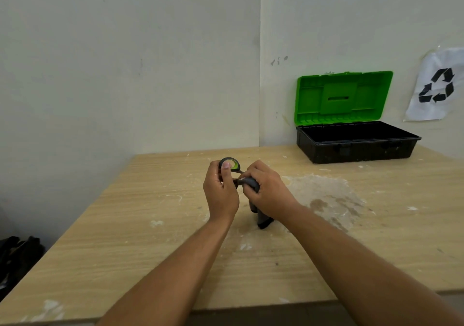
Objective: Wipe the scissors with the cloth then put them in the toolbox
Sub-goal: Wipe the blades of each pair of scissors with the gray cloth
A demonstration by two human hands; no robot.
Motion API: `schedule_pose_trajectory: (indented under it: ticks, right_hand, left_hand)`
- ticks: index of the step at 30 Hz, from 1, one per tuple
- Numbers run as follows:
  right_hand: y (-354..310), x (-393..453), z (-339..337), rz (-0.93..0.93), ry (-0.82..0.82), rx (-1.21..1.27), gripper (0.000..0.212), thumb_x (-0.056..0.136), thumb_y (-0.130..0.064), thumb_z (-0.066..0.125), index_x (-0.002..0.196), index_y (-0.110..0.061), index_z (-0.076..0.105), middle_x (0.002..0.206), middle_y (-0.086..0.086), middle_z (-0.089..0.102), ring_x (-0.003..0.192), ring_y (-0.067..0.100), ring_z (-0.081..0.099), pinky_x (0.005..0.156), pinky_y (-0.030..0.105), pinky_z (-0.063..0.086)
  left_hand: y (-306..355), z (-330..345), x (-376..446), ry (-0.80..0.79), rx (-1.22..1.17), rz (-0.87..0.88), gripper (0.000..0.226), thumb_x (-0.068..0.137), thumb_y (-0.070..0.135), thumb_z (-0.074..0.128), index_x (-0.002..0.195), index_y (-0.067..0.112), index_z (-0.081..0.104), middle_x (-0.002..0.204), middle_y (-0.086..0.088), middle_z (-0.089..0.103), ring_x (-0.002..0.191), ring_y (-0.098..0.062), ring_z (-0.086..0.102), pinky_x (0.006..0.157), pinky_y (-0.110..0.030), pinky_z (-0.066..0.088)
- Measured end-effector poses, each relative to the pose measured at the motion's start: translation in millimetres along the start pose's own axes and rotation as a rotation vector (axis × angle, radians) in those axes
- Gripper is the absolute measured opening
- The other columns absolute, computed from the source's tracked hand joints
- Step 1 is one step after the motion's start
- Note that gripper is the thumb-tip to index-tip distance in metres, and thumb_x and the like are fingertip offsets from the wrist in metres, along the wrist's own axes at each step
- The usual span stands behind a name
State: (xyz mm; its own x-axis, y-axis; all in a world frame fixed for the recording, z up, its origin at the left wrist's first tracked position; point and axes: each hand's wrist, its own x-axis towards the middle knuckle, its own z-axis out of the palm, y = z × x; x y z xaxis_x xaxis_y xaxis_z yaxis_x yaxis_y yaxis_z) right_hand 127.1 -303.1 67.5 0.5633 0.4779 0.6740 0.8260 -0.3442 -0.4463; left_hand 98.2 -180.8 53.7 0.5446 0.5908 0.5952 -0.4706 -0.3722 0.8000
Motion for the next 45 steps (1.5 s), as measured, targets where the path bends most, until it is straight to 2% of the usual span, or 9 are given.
schedule_pose_trajectory:
  ticks: [5, 12, 18, 21, 26, 33, 36, 39, 45]
  right_hand:
    - [0, -2, -1, -0.009, 0.160, 0.049, 0.013, 0.087, -0.002, 0.067, 0.098, -0.006, 0.071, 0.097, 0.002, 0.059, 0.087, 0.006, 0.057, 0.079, 0.017, 0.047]
    - [6, 8, 6, 0.142, 0.521, 0.027, 0.016, 0.088, 0.000, 0.069, 0.104, -0.003, 0.070, 0.106, 0.007, 0.054, 0.090, 0.001, 0.048, 0.084, 0.006, 0.041]
    - [3, -9, 26, -0.016, 0.283, -0.261, 0.032, 0.093, -0.021, 0.067, 0.123, -0.012, 0.069, 0.109, 0.010, 0.057, 0.093, 0.026, 0.057, 0.077, 0.039, 0.050]
    - [2, -14, 22, -0.074, 0.170, -0.321, 0.042, 0.095, -0.021, 0.061, 0.136, -0.015, 0.060, 0.111, 0.013, 0.054, 0.086, 0.027, 0.057, 0.070, 0.039, 0.050]
    - [-4, -12, 16, -0.006, 0.002, -0.359, 0.059, 0.089, -0.005, 0.061, 0.145, -0.021, 0.051, 0.110, 0.016, 0.050, 0.063, 0.019, 0.040, 0.052, 0.030, 0.039]
    - [-5, -17, 15, 0.026, -0.022, -0.423, 0.065, 0.085, 0.001, 0.061, 0.145, -0.024, 0.052, 0.106, 0.015, 0.052, 0.070, 0.026, 0.050, 0.047, 0.038, 0.049]
    - [1, -18, 17, 0.029, 0.023, -0.427, 0.067, 0.081, 0.002, 0.065, 0.143, -0.022, 0.054, 0.102, 0.013, 0.051, 0.064, 0.019, 0.039, 0.041, 0.031, 0.040]
    - [18, -19, 10, 0.112, 0.032, -0.450, 0.068, 0.085, 0.001, 0.059, 0.148, -0.021, 0.046, 0.105, 0.011, 0.047, 0.062, 0.016, 0.037, 0.047, 0.028, 0.035]
    - [38, -15, -3, 0.290, 0.008, -0.387, 0.060, 0.093, -0.005, 0.049, 0.149, -0.026, 0.043, 0.108, 0.007, 0.039, 0.064, 0.027, 0.051, 0.057, 0.041, 0.051]
  left_hand:
    - [3, 0, 3, 0.008, -0.042, -0.029, 0.023, 0.107, 0.027, 0.042, 0.090, 0.032, 0.057, 0.086, 0.004, 0.068, 0.068, -0.011, 0.068, 0.059, -0.018, 0.051]
    - [2, 14, 4, 0.133, -0.128, -0.378, 0.028, 0.106, 0.036, 0.040, 0.088, 0.023, 0.057, 0.068, 0.007, 0.052, 0.054, -0.020, 0.056, 0.040, -0.028, 0.042]
    - [7, 20, 0, 0.189, -0.123, -0.433, 0.031, 0.104, 0.036, 0.041, 0.085, 0.023, 0.061, 0.082, 0.001, 0.066, 0.079, -0.028, 0.062, 0.077, -0.055, 0.056]
    - [7, 16, 3, 0.237, -0.154, -0.471, 0.032, 0.103, 0.037, 0.043, 0.080, 0.024, 0.060, 0.080, 0.000, 0.066, 0.075, -0.031, 0.061, 0.068, -0.052, 0.054]
    - [5, 15, 5, 0.290, -0.271, -0.592, 0.034, 0.104, 0.037, 0.044, 0.081, 0.019, 0.062, 0.068, 0.002, 0.055, 0.045, -0.014, 0.053, 0.036, -0.025, 0.038]
    - [4, 9, 1, 0.307, -0.326, -0.639, 0.035, 0.103, 0.038, 0.047, 0.081, 0.016, 0.064, 0.069, 0.002, 0.056, 0.046, -0.013, 0.052, 0.035, -0.021, 0.035]
    - [5, 6, 1, 0.322, -0.320, -0.623, 0.035, 0.103, 0.038, 0.047, 0.081, 0.017, 0.064, 0.069, 0.001, 0.059, 0.050, -0.018, 0.054, 0.035, -0.022, 0.034]
    - [5, -4, 6, 0.349, -0.305, -0.585, 0.035, 0.104, 0.038, 0.046, 0.080, 0.018, 0.063, 0.067, 0.003, 0.056, 0.049, -0.018, 0.054, 0.035, -0.022, 0.032]
    - [1, -13, 7, 0.279, -0.216, -0.477, 0.031, 0.104, 0.038, 0.045, 0.081, 0.026, 0.061, 0.071, 0.004, 0.045, 0.044, -0.005, 0.050, 0.036, -0.022, 0.037]
